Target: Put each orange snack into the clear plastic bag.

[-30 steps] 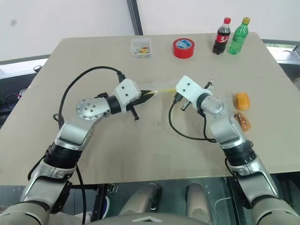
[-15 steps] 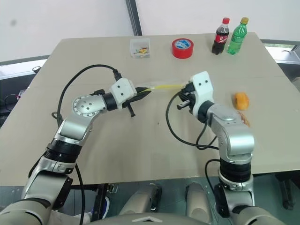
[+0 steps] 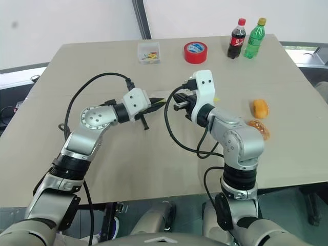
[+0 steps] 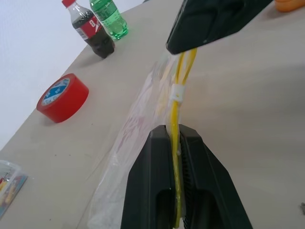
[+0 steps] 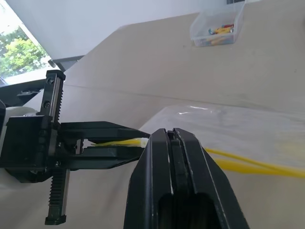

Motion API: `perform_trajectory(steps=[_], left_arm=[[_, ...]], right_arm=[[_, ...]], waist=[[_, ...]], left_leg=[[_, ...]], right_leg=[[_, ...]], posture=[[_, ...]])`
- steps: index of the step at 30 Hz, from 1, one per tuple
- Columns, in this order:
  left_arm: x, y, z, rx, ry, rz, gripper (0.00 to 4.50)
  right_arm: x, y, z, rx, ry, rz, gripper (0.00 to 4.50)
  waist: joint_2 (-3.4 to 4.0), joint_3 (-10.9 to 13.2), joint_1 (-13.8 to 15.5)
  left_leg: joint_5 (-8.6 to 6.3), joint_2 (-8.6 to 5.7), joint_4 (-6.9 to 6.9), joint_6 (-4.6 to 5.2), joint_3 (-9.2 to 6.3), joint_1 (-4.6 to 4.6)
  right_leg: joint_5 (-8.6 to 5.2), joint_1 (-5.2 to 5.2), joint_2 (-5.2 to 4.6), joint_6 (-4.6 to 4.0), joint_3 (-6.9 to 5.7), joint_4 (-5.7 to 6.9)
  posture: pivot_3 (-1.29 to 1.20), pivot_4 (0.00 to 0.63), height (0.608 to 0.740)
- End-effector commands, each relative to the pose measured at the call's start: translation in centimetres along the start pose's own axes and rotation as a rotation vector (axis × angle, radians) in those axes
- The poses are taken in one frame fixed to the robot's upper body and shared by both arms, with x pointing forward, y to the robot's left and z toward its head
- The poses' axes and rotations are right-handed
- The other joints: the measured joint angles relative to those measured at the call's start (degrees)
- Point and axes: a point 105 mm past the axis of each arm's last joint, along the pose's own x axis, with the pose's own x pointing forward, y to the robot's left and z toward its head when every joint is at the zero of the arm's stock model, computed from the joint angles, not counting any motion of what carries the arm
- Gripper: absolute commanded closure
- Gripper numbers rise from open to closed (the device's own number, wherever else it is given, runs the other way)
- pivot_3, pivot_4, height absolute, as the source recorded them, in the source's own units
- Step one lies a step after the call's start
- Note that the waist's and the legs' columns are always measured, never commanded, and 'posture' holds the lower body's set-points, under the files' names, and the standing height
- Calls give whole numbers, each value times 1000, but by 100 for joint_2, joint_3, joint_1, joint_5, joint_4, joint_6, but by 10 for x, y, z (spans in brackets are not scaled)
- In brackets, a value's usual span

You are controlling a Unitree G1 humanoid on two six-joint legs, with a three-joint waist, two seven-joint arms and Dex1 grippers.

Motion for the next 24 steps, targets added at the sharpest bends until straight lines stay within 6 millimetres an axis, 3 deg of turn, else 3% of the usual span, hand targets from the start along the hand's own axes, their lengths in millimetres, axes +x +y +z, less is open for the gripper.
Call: perform_trajectory(steps=[1,19,24], left_arm=[[-4,6,15,23,-44,26,4500],[-5,6,15,1,-42,16,4500],[-6,2,16,1,-54,6,4500]], right_arm=[[-3,5,6,-21,-36,17,4473],[-18,11,9,-24,-55,68,4473],[-15,0,6,-12,-43,24,4473]], waist=[[0,0,3],[0,0,5],[0,0,3]], left_leg=[[0,0,0,0,0,0],[0,0,0,0,1,0],[0,0,0,0,1,0]], right_leg=[[0,0,0,0,0,0],[0,-1,0,0,0,0],[0,-1,0,0,1,1]], posture=[[0,150,740],[0,150,740],[0,150,740]])
